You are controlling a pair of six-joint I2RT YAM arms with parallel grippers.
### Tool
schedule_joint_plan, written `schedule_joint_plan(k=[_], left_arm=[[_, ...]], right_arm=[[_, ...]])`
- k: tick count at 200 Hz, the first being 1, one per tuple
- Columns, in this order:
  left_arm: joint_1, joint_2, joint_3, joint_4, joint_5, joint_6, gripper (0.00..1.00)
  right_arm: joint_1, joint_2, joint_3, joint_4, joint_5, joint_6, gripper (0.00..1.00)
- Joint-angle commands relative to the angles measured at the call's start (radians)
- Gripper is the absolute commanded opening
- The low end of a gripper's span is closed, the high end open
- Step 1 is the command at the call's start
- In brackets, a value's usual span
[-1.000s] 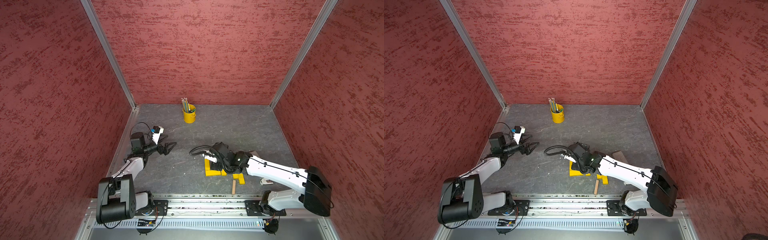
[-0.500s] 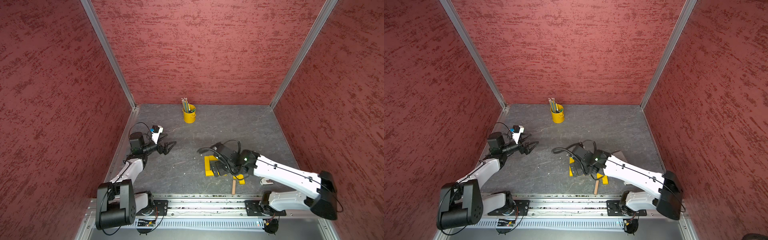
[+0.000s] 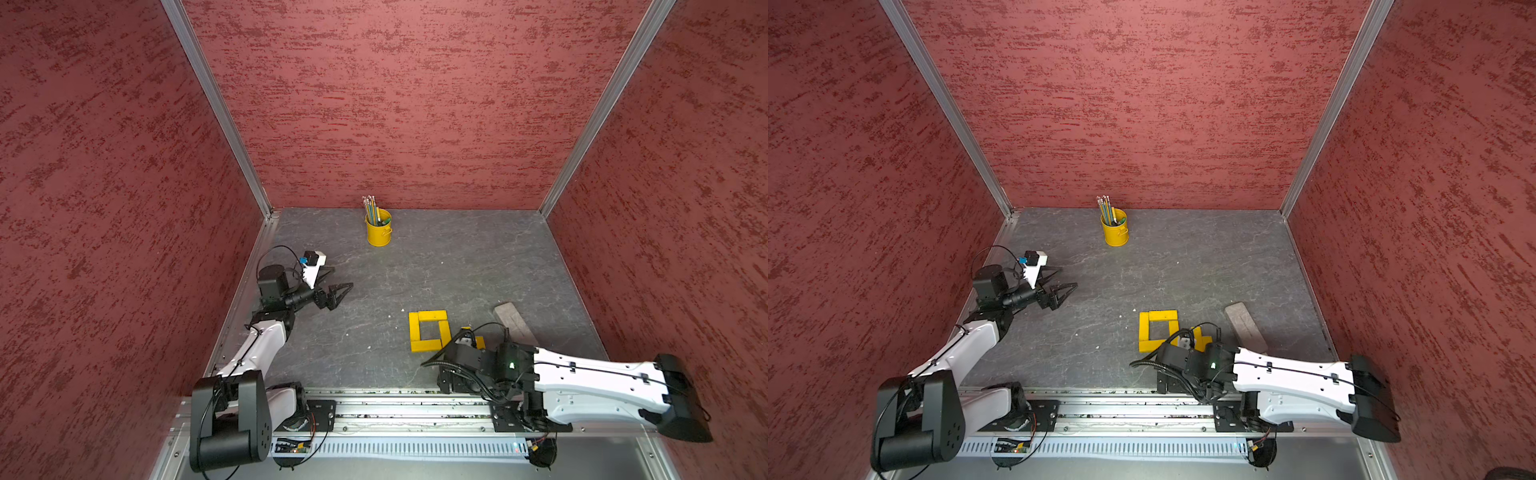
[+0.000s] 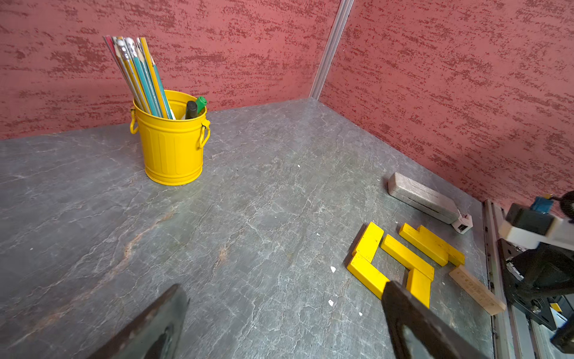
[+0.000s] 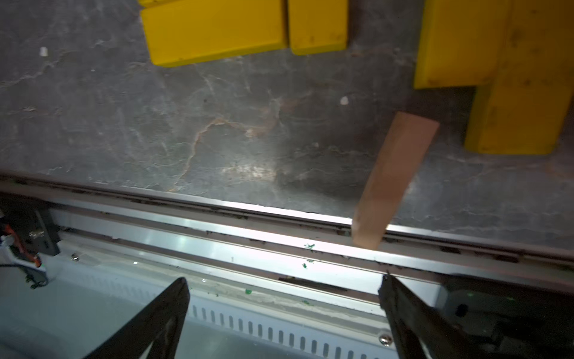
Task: Assemble the number 8 with building blocks
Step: Pick up the building block from the center of the board.
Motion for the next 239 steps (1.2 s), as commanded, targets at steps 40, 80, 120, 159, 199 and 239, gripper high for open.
schedule_joint_plan(k=[40, 80, 120, 159, 199, 239], left_arm=[[-0.015, 0.011, -0.005, -0.008, -0.005, 0.007, 1.00], [-0.015, 0.015, -0.002, -0.012, -0.003, 0.010, 1.00], [-0.015, 0.014, 0.008, -0.013, 0.003, 0.008, 1.00], [-0.015, 0.021, 0.008, -0.009, 0.007, 0.007, 1.00], [-0.015, 0.035, 0.004, 0.002, 0.012, 0.007, 0.99], [-0.015, 0.037, 0.003, 0.004, 0.014, 0.008, 1.00]], right_arm=[[0.004, -0.329, -0.096, -0.117, 0.059, 0.325, 0.75], [0.004, -0.244, -0.125, -0.044, 0.034, 0.304, 0.70], [-0.002, -0.125, -0.094, -0.072, 0.065, 0.284, 0.63], [-0.034, -0.074, -0.083, -0.046, 0.104, 0.263, 0.56], [-0.097, -0.006, -0.083, 0.024, 0.094, 0.182, 0.54], [-0.142, -0.009, -0.099, 0.048, 0.087, 0.136, 0.43]])
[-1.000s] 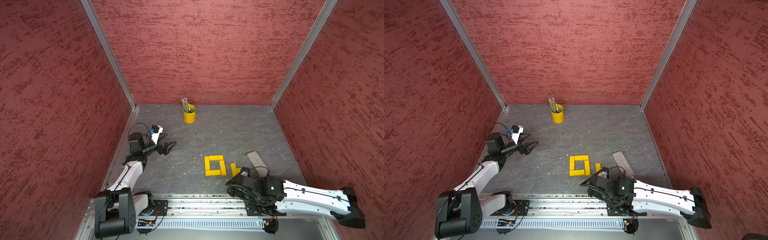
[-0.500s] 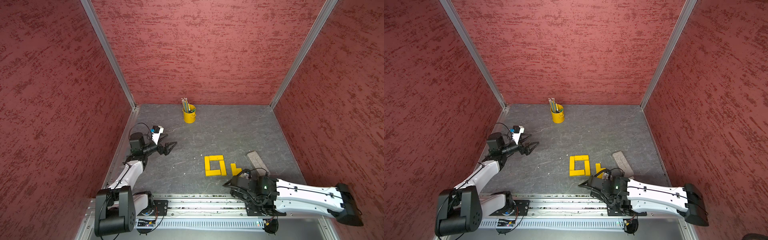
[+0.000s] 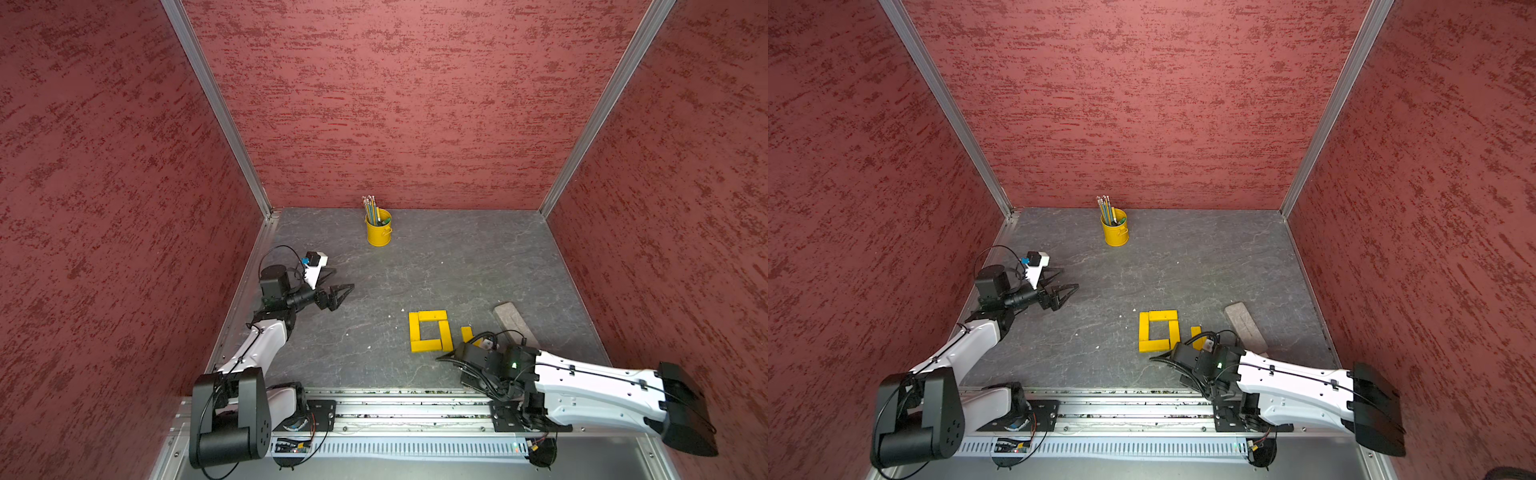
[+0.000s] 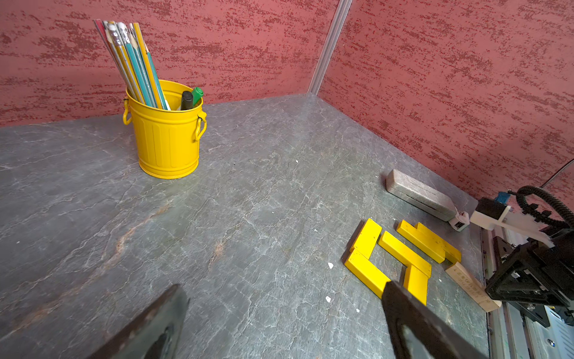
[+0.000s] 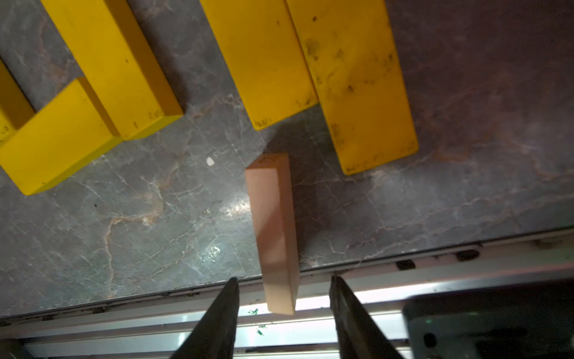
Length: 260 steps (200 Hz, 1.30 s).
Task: Assemble the number 8 with building blocks
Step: Pick up the building block from the center of the board.
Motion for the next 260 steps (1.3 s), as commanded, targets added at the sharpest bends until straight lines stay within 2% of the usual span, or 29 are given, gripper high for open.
schedule_joint_plan(k=[1, 31, 58, 111, 140, 173, 190, 223, 260], left_arm=[[-0.004, 0.005, 0.003, 0.007, 0.013, 0.006, 1.00], [-0.004, 0.007, 0.002, 0.011, 0.012, 0.006, 1.00], [-0.002, 0.004, 0.002, 0.010, 0.011, 0.006, 1.00], [-0.001, 0.006, 0.002, 0.009, 0.010, 0.009, 1.00], [-0.001, 0.006, 0.003, 0.011, 0.011, 0.007, 1.00], [0.000, 0.005, 0.002, 0.008, 0.009, 0.008, 1.00], [0.001, 0.006, 0.002, 0.011, 0.009, 0.008, 1.00], [0.001, 0.004, 0.000, 0.021, 0.018, -0.001, 1.00], [0.002, -0.032, 0.001, 0.020, 0.014, -0.006, 1.00]], right_arm=[[-0.023, 0.000, 0.010, 0.029, 0.023, -0.037, 0.42], [-0.033, 0.041, -0.001, 0.073, -0.006, -0.077, 0.35], [-0.037, 0.077, -0.010, 0.099, -0.021, -0.106, 0.35], [-0.069, 0.007, -0.087, 0.131, -0.046, -0.091, 0.26], [-0.080, 0.022, -0.093, 0.127, -0.043, -0.113, 0.20], [-0.082, 0.043, 0.000, 0.076, 0.041, -0.172, 0.03], [-0.086, 0.031, 0.090, -0.032, 0.115, -0.192, 0.01], [-0.178, 0.007, 0.248, -0.148, 0.176, -0.272, 0.00], [-0.364, 0.099, 0.298, -0.084, 0.153, -0.466, 0.02]])
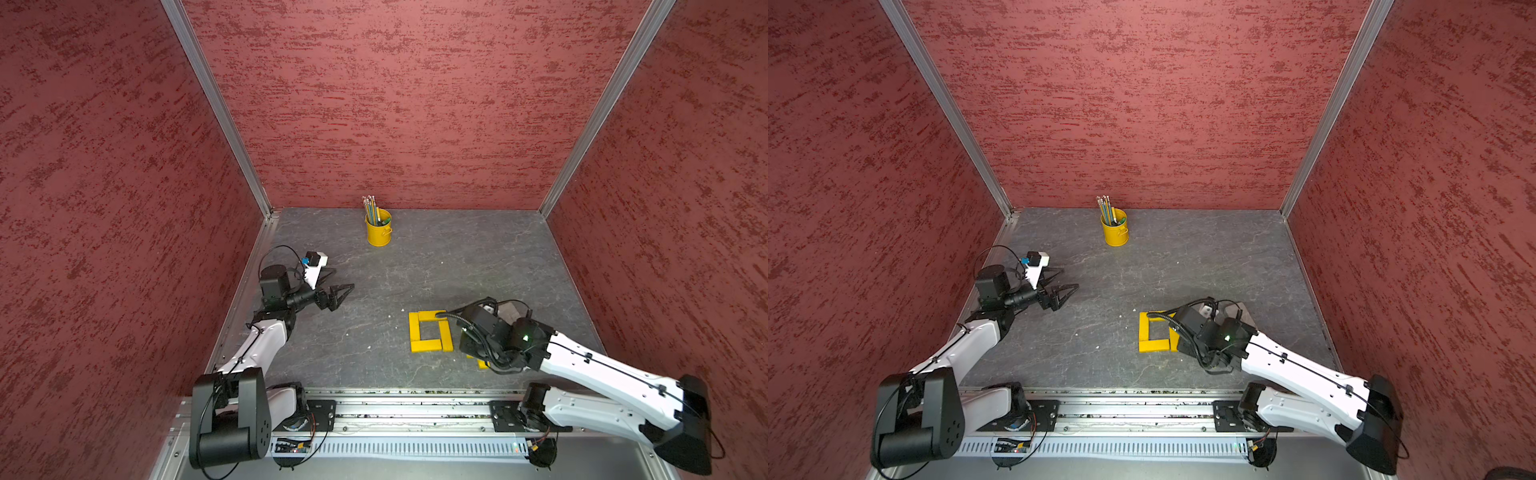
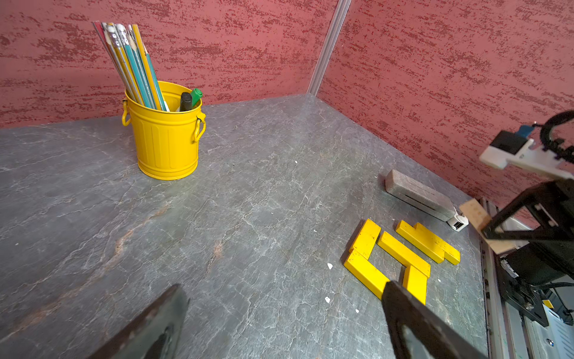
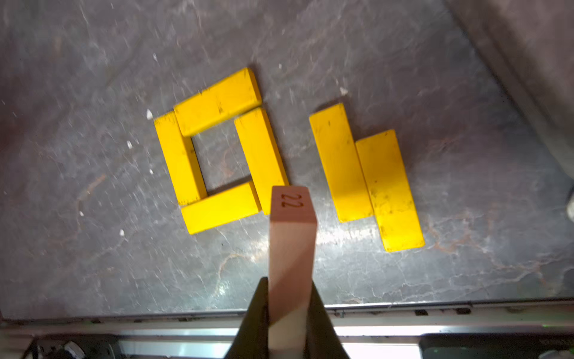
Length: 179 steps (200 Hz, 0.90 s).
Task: Assemble the number 8 with building blocks
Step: Pick up the building block from the center of the board, then place the building block at the center of the board.
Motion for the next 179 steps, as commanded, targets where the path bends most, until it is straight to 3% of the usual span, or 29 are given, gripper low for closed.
schedule_joint_plan(k=[1, 40, 70, 112, 179], left_arm=[[0.002, -0.028, 0.001, 0.017, 0.010, -0.003, 1.00], [0.006, -0.030, 0.004, 0.010, 0.013, -0.005, 1.00], [0.007, -0.029, 0.004, 0.011, 0.011, -0.005, 1.00], [0.009, -0.023, 0.009, 0.011, 0.011, -0.004, 1.00], [0.010, -0.010, 0.001, 0.026, 0.017, -0.008, 1.00]], right_arm=[[-0.104, 0.063, 0.014, -0.002, 0.032, -0.155, 0.02], [-0.307, 0.199, 0.062, 0.119, -0.043, -0.392, 0.04], [-0.389, 0.255, 0.068, 0.187, -0.093, -0.482, 0.06], [-0.420, 0.349, 0.060, 0.130, -0.067, -0.550, 0.08], [-0.427, 0.500, 0.127, 0.055, 0.110, -0.574, 0.09]])
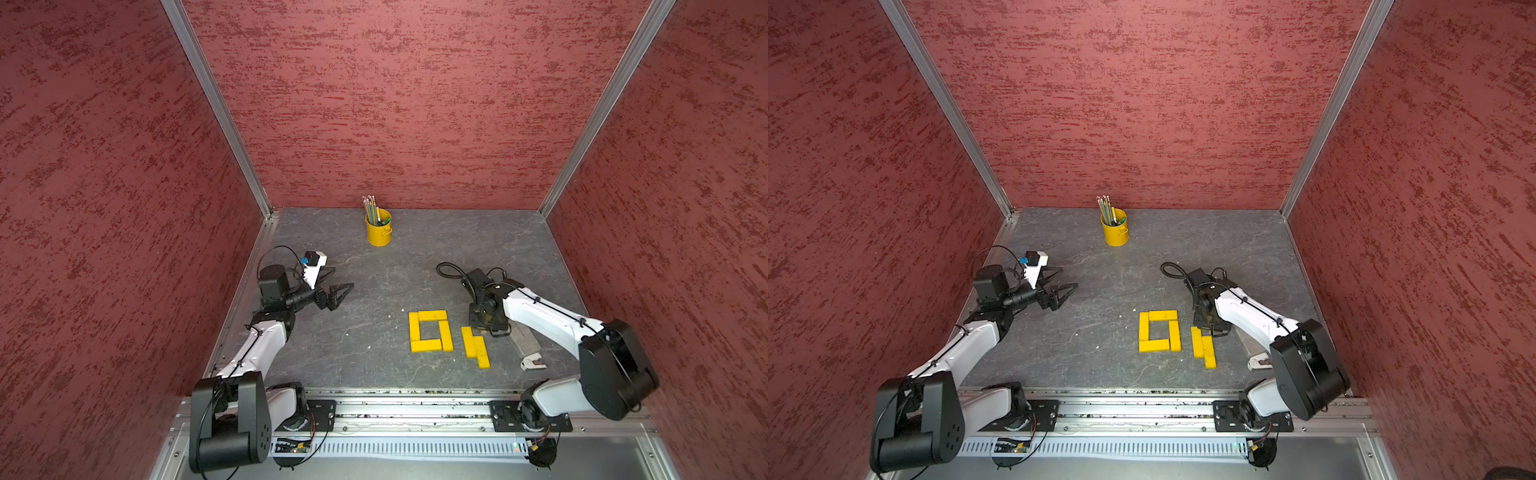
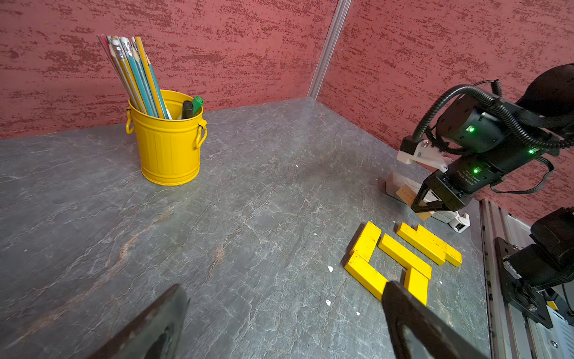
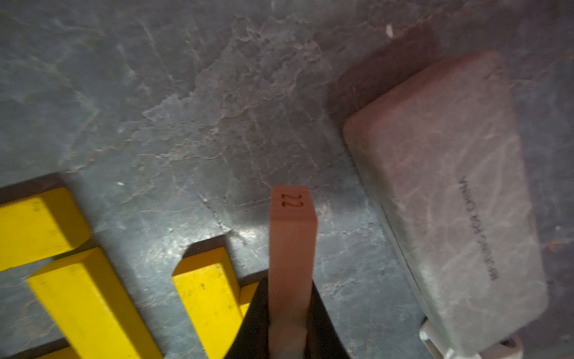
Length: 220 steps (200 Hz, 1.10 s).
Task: Assemble the number 8 with building blocks
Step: Place the building block at the center of the board, then adjust the building block at the center of the board.
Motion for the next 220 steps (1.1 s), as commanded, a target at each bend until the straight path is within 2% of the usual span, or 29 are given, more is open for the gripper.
schedule_joint_plan(k=[1, 45, 72, 87, 96, 121, 157, 220], left_arm=[[0.004, 0.005, 0.002, 0.025, 0.017, -0.007, 1.00], [0.012, -0.002, 0.002, 0.025, 0.019, -0.008, 1.00], [0.018, -0.015, -0.012, 0.033, 0.013, -0.006, 1.00], [0.018, -0.005, -0.017, 0.048, 0.012, -0.010, 1.00], [0.018, 0.003, -0.017, 0.049, 0.017, -0.011, 1.00], [0.018, 0.014, -0.011, 0.057, 0.030, -0.020, 1.00], [0.019, 0.004, -0.010, 0.053, 0.028, -0.021, 1.00], [0.019, -0.001, -0.015, 0.046, 0.028, -0.018, 1.00]], right_arm=[[-0.005, 0.050, 0.061, -0.016, 0.100, -0.028, 0.09], [-0.006, 0.174, 0.103, 0.022, 0.084, -0.072, 0.14], [-0.005, 0.162, 0.070, 0.029, 0.058, -0.090, 0.28], [-0.005, 0.134, 0.049, 0.045, 0.038, -0.091, 0.42], [-0.005, 0.117, 0.036, 0.062, 0.013, -0.096, 0.44], [-0.004, 0.094, 0.017, 0.097, -0.026, -0.095, 0.44], [-0.004, 0.083, 0.023, 0.135, -0.041, -0.096, 0.35], [0.003, 0.110, 0.062, 0.115, -0.026, -0.114, 0.34]])
